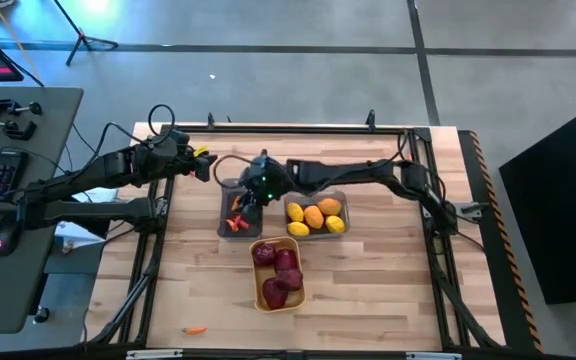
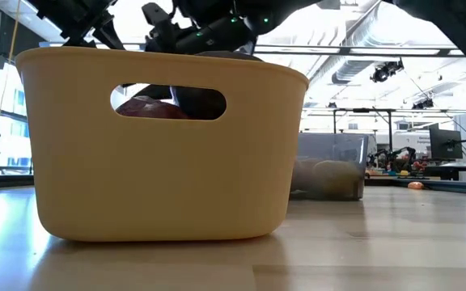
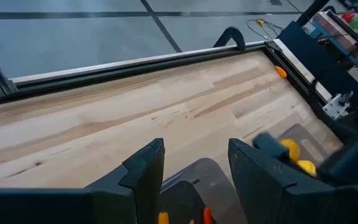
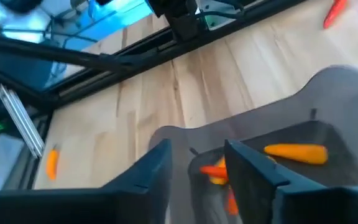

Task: Sort produce into baskets
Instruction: Put the orange chili pepper into the left black bin

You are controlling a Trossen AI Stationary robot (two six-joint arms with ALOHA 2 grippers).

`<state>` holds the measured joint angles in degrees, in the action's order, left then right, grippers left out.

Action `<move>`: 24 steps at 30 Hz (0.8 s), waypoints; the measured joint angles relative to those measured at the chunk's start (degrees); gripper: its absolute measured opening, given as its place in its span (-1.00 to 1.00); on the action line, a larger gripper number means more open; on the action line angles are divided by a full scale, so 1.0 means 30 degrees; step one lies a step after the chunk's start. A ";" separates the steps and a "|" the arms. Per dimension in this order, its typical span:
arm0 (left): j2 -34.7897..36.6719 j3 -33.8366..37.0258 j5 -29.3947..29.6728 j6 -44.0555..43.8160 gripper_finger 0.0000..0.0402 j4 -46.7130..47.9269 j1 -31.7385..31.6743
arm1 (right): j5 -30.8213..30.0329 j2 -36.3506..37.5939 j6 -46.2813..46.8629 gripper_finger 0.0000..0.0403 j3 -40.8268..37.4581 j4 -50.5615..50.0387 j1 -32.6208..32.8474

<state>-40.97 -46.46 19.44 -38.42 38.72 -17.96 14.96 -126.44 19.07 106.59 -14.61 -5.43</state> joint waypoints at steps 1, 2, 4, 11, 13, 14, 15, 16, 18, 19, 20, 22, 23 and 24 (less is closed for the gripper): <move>0.0000 0.0000 0.0000 -0.0071 -0.16 -0.0014 0.0000 | 0.0233 -0.0005 -0.0533 -0.23 0.0286 -0.0643 -0.0153; 0.0000 0.0000 0.0001 -0.0177 -0.16 -0.0047 0.0000 | 0.0477 0.0046 -0.1120 -0.18 0.0530 -0.1305 -0.0311; 0.0000 0.0000 -0.0005 -0.0162 -0.16 -0.0142 0.0000 | 0.0611 0.0274 -0.2222 -0.10 0.0917 -0.2933 -0.0662; -0.0524 0.0000 -0.0202 -0.1696 -0.16 -0.0859 -0.0265 | 0.0601 0.2833 -0.6426 -0.04 -0.0902 -0.9046 -0.2323; -0.1173 -0.0034 -0.1249 -0.1998 -0.17 -0.0009 -0.0701 | 0.0592 0.3993 -0.6400 -0.04 -0.2613 -0.9108 -0.2807; -0.1683 -0.0208 -0.1721 -0.2235 -0.17 0.0975 -0.1025 | 0.0609 0.4736 -0.6286 -0.04 -0.3550 -0.8706 -0.3047; -0.2353 -0.0504 -0.2010 -0.2543 -0.17 0.2060 -0.1394 | 0.0629 0.5474 -0.6091 -0.04 -0.4461 -0.8177 -0.3213; -0.3127 -0.0875 -0.2072 -0.2719 -0.18 0.3193 -0.1802 | 0.0689 0.6254 -0.5861 -0.04 -0.5348 -0.7580 -0.3376; -0.4622 -0.1464 -0.1358 -0.2769 -0.18 0.5185 -0.2756 | 0.0758 0.7564 -0.5295 -0.04 -0.7037 -0.6417 -0.3630; -0.5266 -0.1530 -0.0597 -0.2926 -0.18 0.5881 -0.3271 | 0.0747 0.8066 -0.4925 -0.04 -0.7776 -0.5908 -0.3731; -0.5879 -0.1479 -0.0018 -0.3276 -0.18 0.6335 -0.3813 | 0.0749 0.8513 -0.4583 -0.04 -0.8451 -0.5451 -0.3805; -0.7101 -0.0861 0.0005 -0.3871 -0.18 0.6349 -0.4890 | 0.0752 0.9248 -0.4043 -0.04 -0.9445 -0.4786 -0.3907; -0.7631 -0.0431 -0.0398 -0.3999 -0.18 0.6182 -0.5330 | 0.0759 0.9619 -0.3854 -0.04 -0.9776 -0.4577 -0.3939; -0.8078 -0.0031 -0.0694 -0.4016 -0.18 0.6012 -0.5689 | 0.0766 0.9872 -0.3841 -0.04 -1.0033 -0.4489 -0.3950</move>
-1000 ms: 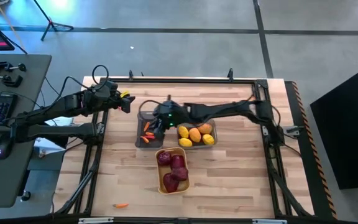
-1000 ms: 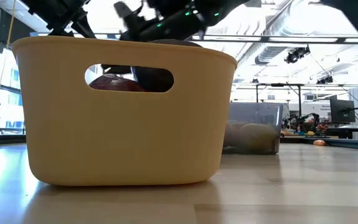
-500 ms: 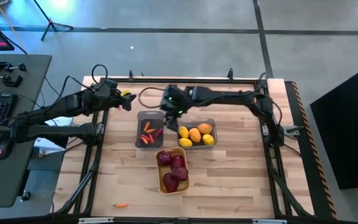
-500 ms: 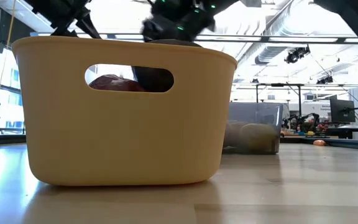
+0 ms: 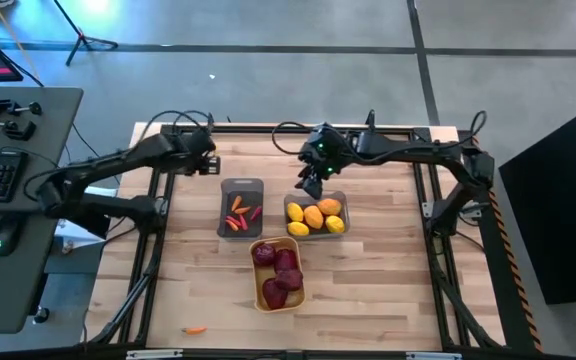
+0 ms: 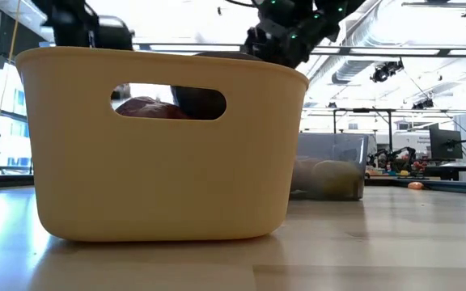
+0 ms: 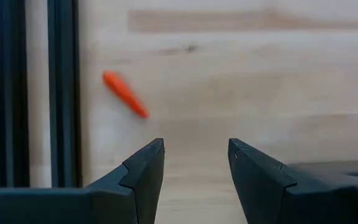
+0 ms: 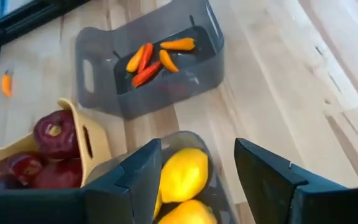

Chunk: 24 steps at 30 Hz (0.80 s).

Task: Sort produce into baskets
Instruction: Put the orange chili pepper into the left black bin

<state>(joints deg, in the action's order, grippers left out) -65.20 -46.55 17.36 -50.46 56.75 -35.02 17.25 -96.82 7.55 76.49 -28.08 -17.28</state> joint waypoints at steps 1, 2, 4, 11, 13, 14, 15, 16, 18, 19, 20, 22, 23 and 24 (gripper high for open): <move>-0.0402 0.0418 -0.0045 -0.0014 -0.18 -0.0263 -0.0279 | 0.0078 0.0166 -0.0017 -0.04 -0.0166 -0.0004 0.0000; -0.0736 0.0849 0.0097 -0.0272 -0.18 -0.0581 -0.0485 | 0.0096 0.0275 -0.0040 -0.04 -0.0328 -0.0028 0.0014; -0.1287 0.1761 0.0639 -0.1299 -0.18 -0.1062 -0.0829 | 0.0145 0.0274 -0.0184 -0.04 -0.0529 -0.0121 0.0057; -0.1393 0.4470 0.2423 -0.6408 -0.18 -0.4155 -0.0951 | 0.1100 0.0272 -0.1207 -0.04 -0.0555 -0.0204 0.0095; -0.1433 0.4993 0.2944 -0.6808 -0.18 -0.5447 -0.0970 | 0.1121 0.0272 -0.1453 -0.04 -0.0555 -0.0189 0.0095; -0.1481 0.5183 0.3139 -0.6971 -0.18 -0.5860 -0.0970 | 0.1120 0.0272 -0.1576 -0.04 -0.0555 -0.0222 0.0075; -0.1559 0.5311 0.3397 -0.7147 -0.18 -0.6068 -0.0998 | 0.1115 0.0272 -0.1731 -0.04 -0.0555 -0.0296 0.0029; -0.1671 0.5352 0.3632 -0.7375 -0.18 -0.5988 -0.1047 | 0.1117 0.0272 -0.1950 -0.04 -0.0555 -0.0346 0.0007; -0.1924 0.5460 0.3831 -0.7861 -0.18 -0.5812 -0.1279 | 0.1120 0.0272 -0.2219 -0.04 -0.0553 -0.0379 -0.0054; -0.2028 0.5558 0.3900 -0.8118 -0.18 -0.5800 -0.1428 | 0.1121 0.0272 -0.2367 -0.04 -0.0548 -0.0470 -0.0108; -0.2121 0.5618 0.3970 -0.8329 -0.18 -0.5868 -0.1576 | 0.1108 0.0272 -0.2460 -0.04 -0.0548 -0.0599 -0.0136; -0.2342 0.5707 0.4135 -0.8445 -0.18 -0.6613 -0.1901 | 0.1112 0.0272 -0.2615 -0.04 -0.0548 -0.0806 -0.0244; -0.2461 0.5834 0.4133 -0.8308 -0.18 -0.7177 -0.2073 | 0.1115 0.0272 -0.2629 -0.04 -0.0548 -0.0859 -0.0248; -0.2608 0.5981 0.4062 -0.8182 -0.18 -0.7632 -0.2268 | 0.1108 0.0272 -0.2670 -0.04 -0.0548 -0.0860 -0.0274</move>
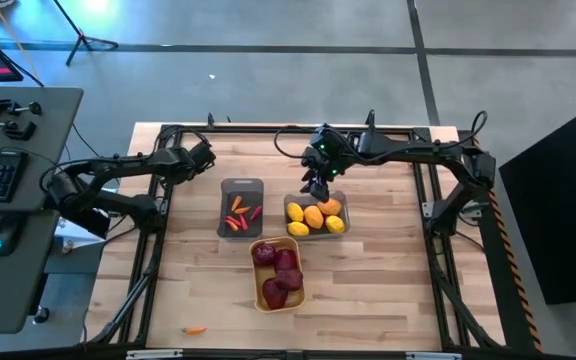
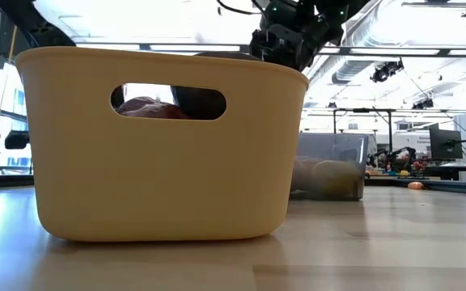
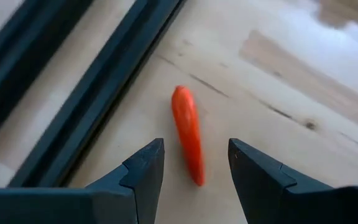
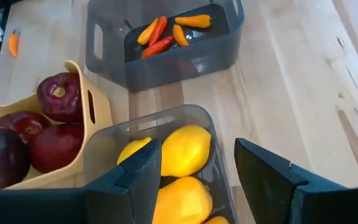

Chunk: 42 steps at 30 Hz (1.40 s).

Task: Sort produce into baskets
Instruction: Put the orange chili pepper into the left black bin

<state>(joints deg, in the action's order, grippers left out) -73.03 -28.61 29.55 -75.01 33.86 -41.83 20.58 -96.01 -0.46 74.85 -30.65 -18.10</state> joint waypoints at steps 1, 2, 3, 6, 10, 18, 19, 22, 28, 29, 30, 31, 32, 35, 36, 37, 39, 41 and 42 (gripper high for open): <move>-0.0149 0.0156 -0.0158 0.0017 -0.18 -0.0413 -0.0168 | 0.0000 0.0000 -0.0003 -0.04 0.0000 0.0000 -0.0034; -0.0293 0.0276 -0.0262 0.0017 -0.18 -0.0874 -0.0299 | 0.0000 0.0000 -0.0003 -0.04 0.0000 -0.0003 -0.0079; -0.0465 0.0334 -0.0290 0.0028 -0.18 -0.1303 -0.0400 | 0.0000 0.0000 -0.0003 -0.04 0.0000 0.0007 -0.0098; -0.1099 0.0443 -0.0208 0.0007 -0.18 -0.1753 -0.0707 | 0.0000 0.0000 -0.0003 -0.04 0.0000 0.0000 -0.0127; -0.1951 0.0368 0.0031 0.0164 -0.19 -0.2091 -0.0953 | 0.0000 0.0000 -0.0003 -0.04 0.0000 0.0000 -0.0134; -0.1711 0.0388 -0.1160 0.2469 -0.86 -0.2573 -0.0786 | -0.0010 0.0056 -0.0971 -0.04 0.0007 -0.0198 -0.0250; -0.1307 0.0416 -0.1482 0.2706 -0.92 -0.2542 -0.0637 | -0.0084 0.0142 -0.1197 -0.04 0.0007 -0.0330 -0.0336; 0.0687 0.0282 -0.3181 0.3413 -0.92 -0.2132 -0.0049 | -0.0201 0.0770 -0.1677 -0.04 0.0007 -0.0886 -0.0873; 0.4996 -0.1759 -0.4440 0.8314 -0.98 -0.2486 0.3275 | -0.0357 0.1792 -0.1922 -0.04 0.0015 -0.0974 -0.2374; 0.5454 -0.2263 -0.4711 0.8814 -0.98 -0.2297 0.4145 | -0.0423 0.1832 -0.1837 -0.04 0.0016 -0.0923 -0.2588; 0.5772 -0.2761 -0.4804 0.9038 -0.98 -0.2124 0.5112 | -0.0439 0.1851 -0.1639 -0.04 0.0022 -0.0852 -0.2776; 0.5989 -0.3326 -0.4777 0.9100 -0.98 -0.1844 0.6139 | -0.0452 0.1851 -0.1456 -0.04 0.0022 -0.0852 -0.2975; 0.6065 -0.3873 -0.4738 0.9083 -0.99 -0.1550 0.7157 | -0.0485 0.1837 -0.1233 -0.04 0.0022 -0.0939 -0.3125; 0.5654 -0.5298 -0.4201 0.8712 -0.99 -0.1091 1.0276 | -0.0488 0.1829 -0.1147 -0.04 0.0022 -0.1042 -0.3307; 0.5338 -0.5650 -0.4046 0.8530 -0.99 -0.0991 1.1190 | -0.0481 0.1829 -0.1217 -0.04 0.0022 -0.1046 -0.3303; 0.4972 -0.5927 -0.3971 0.8412 -0.99 -0.0948 1.2035 | -0.0453 0.1829 -0.1245 -0.04 0.0022 -0.1080 -0.3274; 0.4140 -0.6290 -0.3965 0.8388 -0.99 -0.0797 1.3449 | -0.0244 0.1829 -0.1355 -0.04 0.0022 -0.1127 -0.3181; 0.3529 -0.6394 -0.4220 0.8074 -0.99 -0.0284 1.4347 | -0.0186 0.1829 -0.1520 -0.04 0.0022 -0.1131 -0.3033; 0.3344 -0.6414 -0.4437 0.7745 -0.98 -0.0121 1.4614 | -0.0189 0.1823 -0.1587 -0.04 0.0022 -0.1147 -0.2954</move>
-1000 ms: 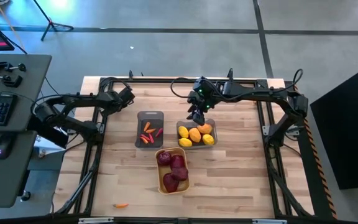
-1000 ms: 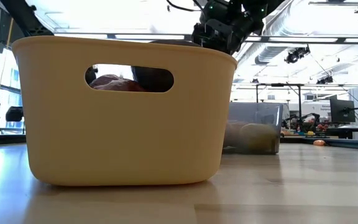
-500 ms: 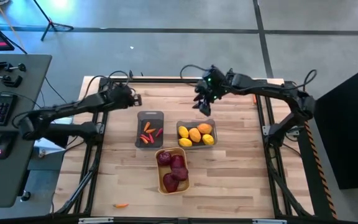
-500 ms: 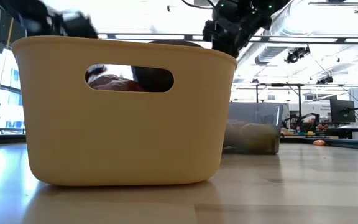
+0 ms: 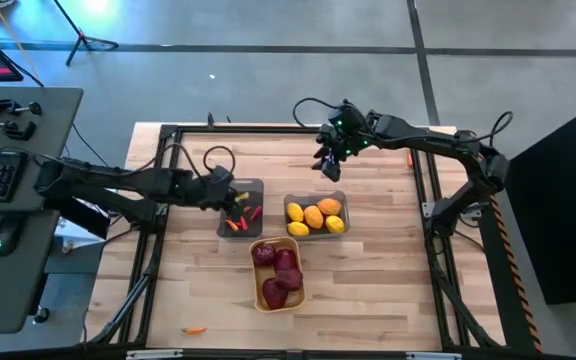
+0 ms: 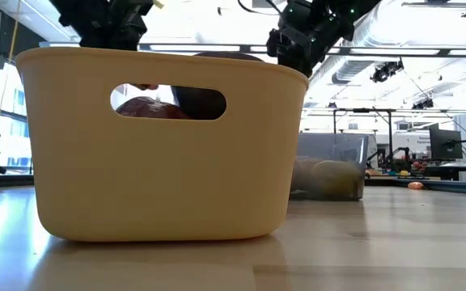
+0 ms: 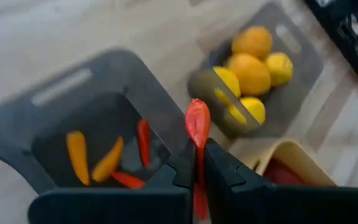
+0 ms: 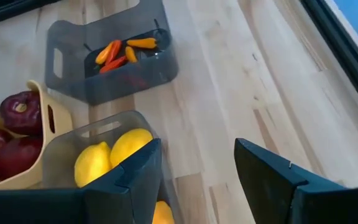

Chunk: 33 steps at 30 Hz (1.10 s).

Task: Sort produce into baskets
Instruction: Put the orange chili pepper into the left black bin

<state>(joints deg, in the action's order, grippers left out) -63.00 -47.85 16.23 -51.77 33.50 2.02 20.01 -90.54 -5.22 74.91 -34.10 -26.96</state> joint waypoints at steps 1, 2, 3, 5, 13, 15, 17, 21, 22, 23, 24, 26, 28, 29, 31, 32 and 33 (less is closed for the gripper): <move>-0.0132 -0.0006 -0.0251 -0.0273 -0.97 0.0051 0.0212 | 0.0006 -0.0002 -0.0050 -0.04 0.0000 -0.0011 0.0080; -0.0232 -0.0023 -0.0571 -0.0522 -0.96 0.0173 0.0347 | 0.0011 -0.0002 -0.0070 -0.04 0.0000 -0.0011 0.0135; -0.0271 -0.0032 -0.1010 -0.0802 -0.95 0.0358 0.0429 | 0.0029 -0.0002 -0.0103 -0.04 0.0000 -0.0055 0.0175; -0.0270 -0.0032 -0.1820 -0.1338 -0.93 0.0766 0.0491 | 0.0041 -0.0002 -0.0370 -0.04 0.0000 -0.0316 0.0241; -0.0264 -0.0032 -0.1931 -0.1723 -0.91 0.2874 -0.0047 | 0.0029 -0.0002 0.0576 -0.04 0.0000 -0.0567 0.0439; -0.0264 -0.0032 -0.1544 -0.1721 -0.90 0.3350 -0.0383 | 0.0033 -0.0002 0.1237 -0.04 0.0000 -0.0565 0.0719; -0.0264 -0.0032 -0.1308 -0.1334 -0.90 0.3448 -0.0658 | 0.0036 -0.0002 0.1821 -0.04 0.0000 -0.0563 0.1111; -0.0257 -0.0032 -0.1292 0.0551 -0.90 0.3295 -0.1088 | 0.0029 -0.0002 0.3294 -0.04 0.0000 -0.0450 0.2185; -0.0257 -0.0032 -0.1300 0.0956 -0.90 0.3323 -0.1219 | 0.0036 -0.0002 0.3858 -0.04 0.0000 -0.0380 0.2492; -0.0257 -0.0032 -0.1329 0.1349 -0.90 0.3330 -0.1339 | 0.0036 -0.0002 0.4553 -0.04 0.0000 -0.0265 0.2796; -0.0257 -0.0032 -0.1432 0.1736 -0.90 0.3323 -0.1460 | 0.0036 -0.0002 0.5341 -0.04 0.0000 -0.0036 0.3116; -0.0250 -0.0032 -0.1860 0.2488 -0.90 0.3417 -0.1745 | 0.0034 -0.0002 0.7082 -0.04 0.0000 0.0775 0.3773; -0.0250 -0.0032 -0.2102 0.3180 -0.90 0.3634 -0.1983 | -0.0198 0.0021 0.8628 -0.04 -0.0007 0.2068 0.4494; -0.0250 -0.0032 -0.2000 0.3587 -0.90 0.3711 -0.2063 | -0.0563 0.0048 0.9331 -0.04 -0.0007 0.2724 0.4885; -0.0250 -0.0032 -0.1096 0.4265 -0.90 0.3694 -0.2032 | -0.1355 0.0088 1.0738 -0.04 0.0000 0.4124 0.5706; -0.0250 -0.0032 -0.0769 0.4293 -0.90 0.3694 -0.1990 | -0.1696 0.0182 1.1519 -0.04 0.0000 0.4666 0.6086; -0.0250 -0.0032 -0.0711 0.4320 -0.90 0.3679 -0.1971 | -0.2100 0.0247 1.2206 -0.04 0.0000 0.5106 0.6485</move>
<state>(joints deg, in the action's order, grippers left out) -63.75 -47.94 14.10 -38.81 44.53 -3.90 13.71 -89.80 31.40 74.91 -18.78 -7.51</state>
